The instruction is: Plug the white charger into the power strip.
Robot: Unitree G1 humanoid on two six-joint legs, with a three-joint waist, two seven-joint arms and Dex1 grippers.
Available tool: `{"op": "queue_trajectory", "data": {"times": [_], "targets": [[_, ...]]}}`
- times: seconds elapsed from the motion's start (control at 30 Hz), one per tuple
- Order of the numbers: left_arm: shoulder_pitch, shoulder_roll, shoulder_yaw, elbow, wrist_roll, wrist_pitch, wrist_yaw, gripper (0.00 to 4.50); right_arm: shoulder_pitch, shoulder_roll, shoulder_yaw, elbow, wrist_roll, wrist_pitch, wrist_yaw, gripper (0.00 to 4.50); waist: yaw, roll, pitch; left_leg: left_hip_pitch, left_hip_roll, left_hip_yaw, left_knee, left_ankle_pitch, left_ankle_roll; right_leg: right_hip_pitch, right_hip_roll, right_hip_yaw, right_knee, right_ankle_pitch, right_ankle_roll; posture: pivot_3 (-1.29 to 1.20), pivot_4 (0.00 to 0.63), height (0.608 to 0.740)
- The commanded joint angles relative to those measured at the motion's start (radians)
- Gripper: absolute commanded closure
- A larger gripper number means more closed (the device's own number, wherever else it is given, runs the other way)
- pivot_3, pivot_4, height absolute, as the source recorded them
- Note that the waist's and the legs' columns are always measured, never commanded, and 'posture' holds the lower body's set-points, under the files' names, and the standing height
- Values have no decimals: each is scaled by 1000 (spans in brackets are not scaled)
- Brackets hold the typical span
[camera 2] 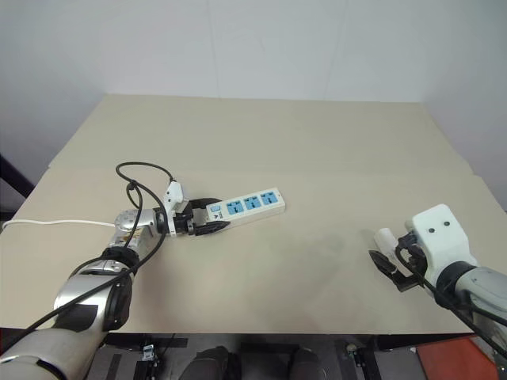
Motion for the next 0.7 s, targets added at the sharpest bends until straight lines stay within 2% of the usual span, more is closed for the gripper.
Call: {"op": "queue_trajectory", "data": {"times": [0.03, 0.27, 0.53, 0.63, 0.7], "targets": [[4, -14, -4, 9, 20, -10, -21, 1230, -12, 2, -32, -26, -14, -29, -12, 0, 0, 0, 0, 0, 0, 0, 0, 0, 0, 0, 0, 0, 0, 0, 0, 0, 150, 740], [13, -8, -10, -2, 30, -3, -25, 1230, -30, 2, -17, -13, -21, -32, -15, 0, 0, 0, 0, 0, 0, 0, 0, 0, 0, 0, 0, 0, 0, 0, 0, 0, 150, 740], [42, -4, -12, -75, -6, 13, -172, 1230, -57, -7, 22, 18, -24, -46, -19, 0, -2, 0, 0, 0, 0, 0, 1, 0, 0, 0, 0, 0, 0, 0, 0, 0, 150, 740], [65, -14, -39, -116, 12, 7, -163, 1230, -198, -74, 50, 105, 44, 71, 22, 0, -5, 0, 0, 0, 0, 0, 3, -1, 1, 0, 0, 1, 1, 0, 1, 0, 150, 740], [84, -28, -51, -155, 9, 12, -149, 1230, -363, -161, 135, 217, 62, 158, 41, 0, -6, 1, 0, 0, 0, 1, 5, -1, 2, 0, 0, 2, 0, 1, 1, 0, 150, 740]]}}
